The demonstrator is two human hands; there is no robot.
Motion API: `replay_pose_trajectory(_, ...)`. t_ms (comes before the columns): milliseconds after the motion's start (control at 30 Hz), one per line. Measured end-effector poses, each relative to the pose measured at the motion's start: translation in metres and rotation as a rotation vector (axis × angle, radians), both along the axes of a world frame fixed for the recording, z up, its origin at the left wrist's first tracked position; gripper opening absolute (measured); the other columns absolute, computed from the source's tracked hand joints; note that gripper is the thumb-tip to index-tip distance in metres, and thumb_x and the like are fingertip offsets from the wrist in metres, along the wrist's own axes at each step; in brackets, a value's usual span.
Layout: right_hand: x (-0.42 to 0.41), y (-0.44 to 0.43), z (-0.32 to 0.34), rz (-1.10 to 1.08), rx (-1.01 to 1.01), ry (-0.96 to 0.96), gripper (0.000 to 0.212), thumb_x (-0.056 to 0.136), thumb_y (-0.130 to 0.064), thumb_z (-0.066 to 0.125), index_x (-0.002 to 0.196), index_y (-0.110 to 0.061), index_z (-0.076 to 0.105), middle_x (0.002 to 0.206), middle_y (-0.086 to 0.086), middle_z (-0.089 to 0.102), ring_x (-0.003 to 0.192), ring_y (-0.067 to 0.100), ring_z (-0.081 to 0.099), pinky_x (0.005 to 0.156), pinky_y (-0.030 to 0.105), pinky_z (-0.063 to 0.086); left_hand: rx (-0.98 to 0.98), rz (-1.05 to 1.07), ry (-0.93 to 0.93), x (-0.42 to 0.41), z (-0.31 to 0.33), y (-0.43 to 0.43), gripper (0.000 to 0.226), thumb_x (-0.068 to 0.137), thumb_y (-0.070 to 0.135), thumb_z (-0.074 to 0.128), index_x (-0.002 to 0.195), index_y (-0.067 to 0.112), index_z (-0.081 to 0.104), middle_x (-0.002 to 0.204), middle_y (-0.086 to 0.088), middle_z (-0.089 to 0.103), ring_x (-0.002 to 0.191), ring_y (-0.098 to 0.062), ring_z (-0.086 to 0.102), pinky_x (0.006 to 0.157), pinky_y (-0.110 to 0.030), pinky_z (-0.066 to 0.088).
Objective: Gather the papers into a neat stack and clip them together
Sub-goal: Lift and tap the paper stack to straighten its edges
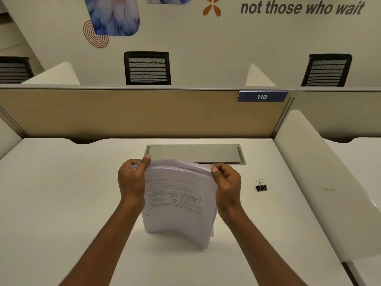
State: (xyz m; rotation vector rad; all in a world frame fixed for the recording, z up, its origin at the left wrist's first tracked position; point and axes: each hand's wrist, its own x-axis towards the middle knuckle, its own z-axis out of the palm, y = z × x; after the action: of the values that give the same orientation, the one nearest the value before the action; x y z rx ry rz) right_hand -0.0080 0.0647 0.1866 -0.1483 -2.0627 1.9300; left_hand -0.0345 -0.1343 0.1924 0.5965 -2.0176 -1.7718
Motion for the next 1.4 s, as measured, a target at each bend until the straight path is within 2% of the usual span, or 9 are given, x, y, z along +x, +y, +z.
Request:
replay_pose_trajectory(200,0.002,0.004,-0.008,0.037,-0.093,0.036,0.027,0.084,-0.026,0.048,0.079,-0.006,0.063,0.071,0.007,0.06,0.065,0.02,0.055,0.059,0.035,0.043,-0.004,-0.048,0.035,0.002,0.0,0.004,0.038,0.091,0.042,0.057,0.078,0.006,0.051,0.067,-0.002,0.055,0.06,-0.018,0.054,0.054,-0.025,0.041)
replay_pose_trajectory(300,0.0,0.006,-0.014,0.077,-0.086,0.063,0.046,0.085,-0.054,0.05,0.088,-0.009,0.064,0.08,0.006,0.065,0.072,0.022,0.06,0.062,0.039,0.049,0.059,-0.113,0.092,0.001,-0.006,-0.002,0.053,0.082,0.06,0.054,0.081,0.007,0.052,0.07,-0.001,0.055,0.062,-0.016,0.054,0.053,-0.025,0.041)
replay_pose_trajectory(433,0.007,0.012,-0.029,0.18,-0.127,0.01,0.085,0.053,-0.085,0.06,0.11,-0.022,0.054,0.097,0.007,0.065,0.082,0.021,0.068,0.063,0.034,0.059,0.083,-0.369,0.13,0.003,-0.025,-0.025,0.097,0.052,0.082,0.064,0.108,0.004,0.058,0.09,-0.006,0.066,0.075,-0.014,0.065,0.059,-0.022,0.053)
replay_pose_trajectory(533,0.015,0.014,-0.048,0.259,-0.172,-0.037,0.083,0.046,-0.073,0.076,0.108,-0.021,0.056,0.094,0.002,0.067,0.085,0.023,0.069,0.066,0.038,0.061,0.034,-0.549,0.105,0.004,-0.035,-0.041,0.069,0.045,0.054,0.086,0.101,0.018,0.067,0.086,0.0,0.073,0.078,-0.015,0.069,0.062,-0.025,0.058)
replay_pose_trajectory(633,0.021,0.009,-0.069,0.231,-0.162,-0.148,0.06,0.051,-0.045,0.09,0.101,-0.024,0.064,0.095,0.005,0.073,0.092,0.029,0.07,0.072,0.043,0.061,0.045,-0.63,0.041,0.003,-0.042,-0.047,0.048,0.045,0.032,0.086,0.092,0.026,0.075,0.088,-0.003,0.076,0.081,-0.019,0.071,0.067,-0.029,0.059)
replay_pose_trajectory(767,0.019,0.001,-0.078,0.165,-0.137,-0.228,0.025,0.072,-0.006,0.081,0.087,-0.025,0.071,0.085,-0.001,0.077,0.086,0.023,0.072,0.069,0.03,0.06,0.058,-0.682,-0.041,-0.003,-0.052,-0.049,0.056,0.044,0.029,0.09,0.097,0.019,0.075,0.095,-0.012,0.075,0.087,-0.027,0.07,0.078,-0.046,0.059)
replay_pose_trajectory(1067,0.012,-0.001,-0.075,0.13,-0.124,-0.192,0.031,0.074,0.006,0.076,0.088,-0.021,0.069,0.076,-0.012,0.076,0.08,0.008,0.072,0.062,0.018,0.056,0.085,-0.654,-0.062,-0.014,-0.049,-0.04,0.085,0.031,0.057,0.09,0.102,0.016,0.068,0.097,-0.005,0.075,0.088,-0.026,0.071,0.068,-0.032,0.06)
replay_pose_trajectory(1233,0.009,0.009,-0.076,0.106,-0.083,-0.134,0.035,0.07,0.006,0.078,0.084,-0.023,0.067,0.07,-0.02,0.073,0.074,0.0,0.07,0.059,0.014,0.055,0.108,-0.654,0.067,-0.004,-0.045,-0.036,0.051,0.047,0.033,0.086,0.095,0.025,0.072,0.095,-0.003,0.075,0.087,-0.02,0.07,0.068,-0.029,0.06)
replay_pose_trajectory(1400,0.01,0.018,-0.09,0.105,-0.042,-0.115,0.033,0.069,-0.002,0.08,0.084,-0.027,0.065,0.073,-0.016,0.074,0.075,0.003,0.07,0.06,0.016,0.054,0.179,-0.659,0.052,0.014,-0.064,-0.027,0.052,0.048,0.024,0.086,0.098,0.019,0.073,0.098,-0.009,0.075,0.091,-0.025,0.071,0.071,-0.032,0.059)
